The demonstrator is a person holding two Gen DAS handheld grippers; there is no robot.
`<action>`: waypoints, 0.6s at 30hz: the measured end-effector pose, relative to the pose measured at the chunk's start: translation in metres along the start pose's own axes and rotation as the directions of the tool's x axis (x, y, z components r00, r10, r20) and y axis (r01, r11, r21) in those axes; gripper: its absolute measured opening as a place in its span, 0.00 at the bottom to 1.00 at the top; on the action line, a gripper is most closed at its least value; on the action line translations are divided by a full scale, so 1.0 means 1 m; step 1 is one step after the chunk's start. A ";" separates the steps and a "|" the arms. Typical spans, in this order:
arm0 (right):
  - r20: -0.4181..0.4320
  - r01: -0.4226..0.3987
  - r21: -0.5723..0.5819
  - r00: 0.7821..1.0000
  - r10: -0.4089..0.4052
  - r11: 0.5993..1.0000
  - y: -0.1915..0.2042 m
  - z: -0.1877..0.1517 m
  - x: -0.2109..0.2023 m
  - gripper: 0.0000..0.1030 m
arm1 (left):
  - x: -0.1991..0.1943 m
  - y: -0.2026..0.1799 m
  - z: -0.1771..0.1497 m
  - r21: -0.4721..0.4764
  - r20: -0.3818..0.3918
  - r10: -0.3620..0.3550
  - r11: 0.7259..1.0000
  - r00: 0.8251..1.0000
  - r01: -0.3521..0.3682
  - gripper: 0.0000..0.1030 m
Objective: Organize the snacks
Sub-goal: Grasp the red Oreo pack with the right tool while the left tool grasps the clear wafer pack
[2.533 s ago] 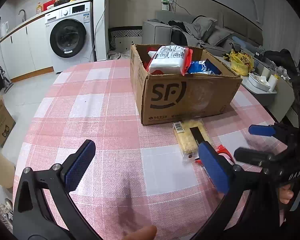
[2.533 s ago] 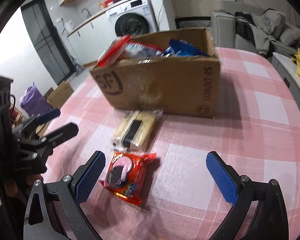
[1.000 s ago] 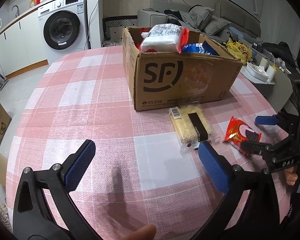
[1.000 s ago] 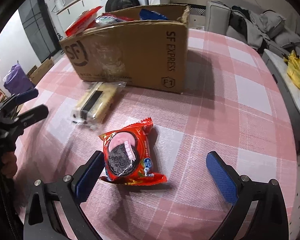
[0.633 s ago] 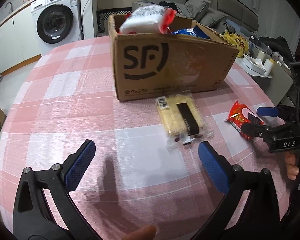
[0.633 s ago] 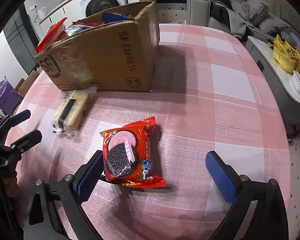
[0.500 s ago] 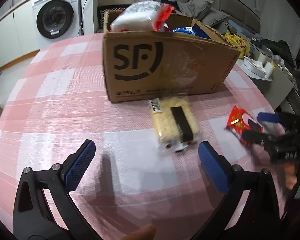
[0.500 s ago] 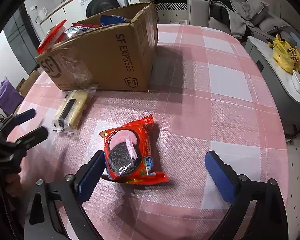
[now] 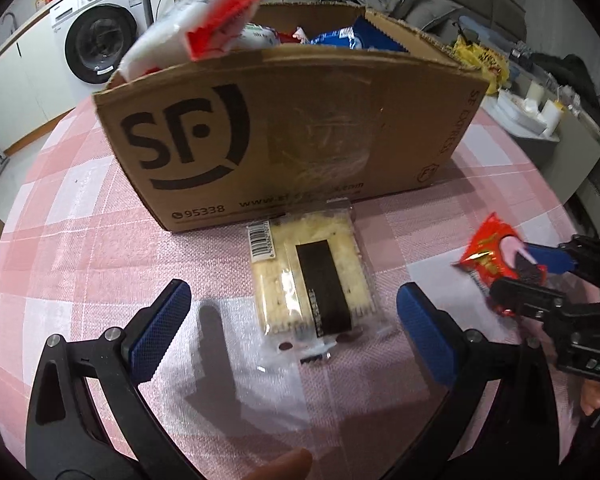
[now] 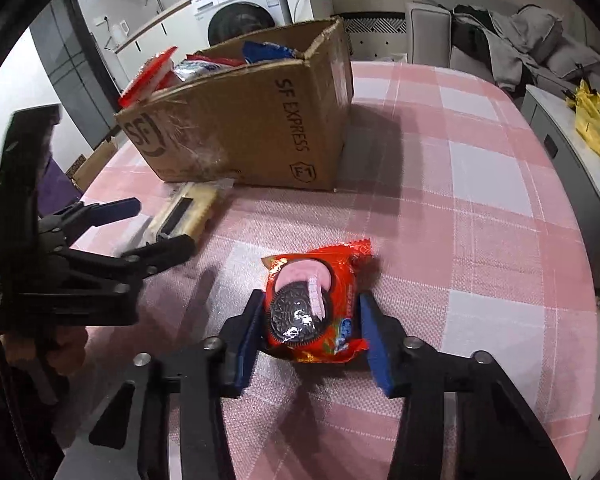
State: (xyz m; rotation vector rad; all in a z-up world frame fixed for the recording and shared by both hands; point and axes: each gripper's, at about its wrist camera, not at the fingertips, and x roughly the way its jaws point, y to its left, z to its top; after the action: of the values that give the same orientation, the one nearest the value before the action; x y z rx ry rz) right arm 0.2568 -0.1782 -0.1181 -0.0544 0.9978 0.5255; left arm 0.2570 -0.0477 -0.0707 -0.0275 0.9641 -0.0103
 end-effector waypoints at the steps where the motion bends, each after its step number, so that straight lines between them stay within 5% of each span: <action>1: 0.005 0.002 0.005 1.000 -0.003 1.000 -0.001 0.000 -0.001 0.45 | 0.003 -0.003 0.002 0.005 -0.001 0.000 1.000 1.000 0.000 1.00; 6: 0.025 0.002 0.037 1.000 -0.003 0.999 -0.005 0.002 -0.004 0.45 | 0.019 -0.010 0.009 0.023 -0.026 0.059 0.998 0.998 -0.059 1.00; 13: 0.025 -0.009 0.052 1.000 0.007 0.999 -0.007 0.003 -0.004 0.45 | 0.027 -0.008 0.013 -0.008 -0.028 0.013 1.000 1.000 -0.013 0.96; 17: 0.023 -0.009 0.050 1.000 0.007 0.999 -0.007 0.004 -0.003 0.45 | 0.022 -0.015 0.015 0.039 0.007 -0.028 0.999 1.000 0.028 0.53; 18: 0.026 -0.010 0.049 1.000 0.009 0.999 -0.006 0.004 -0.003 0.45 | 0.019 -0.017 0.014 0.048 0.018 -0.032 0.998 0.999 0.031 0.53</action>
State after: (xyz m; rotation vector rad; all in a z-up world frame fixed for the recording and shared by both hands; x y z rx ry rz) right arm 0.2608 -0.1834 -0.1145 0.0009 0.9858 0.5091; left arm 0.2792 -0.0651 -0.0781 0.0008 0.9439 -0.0616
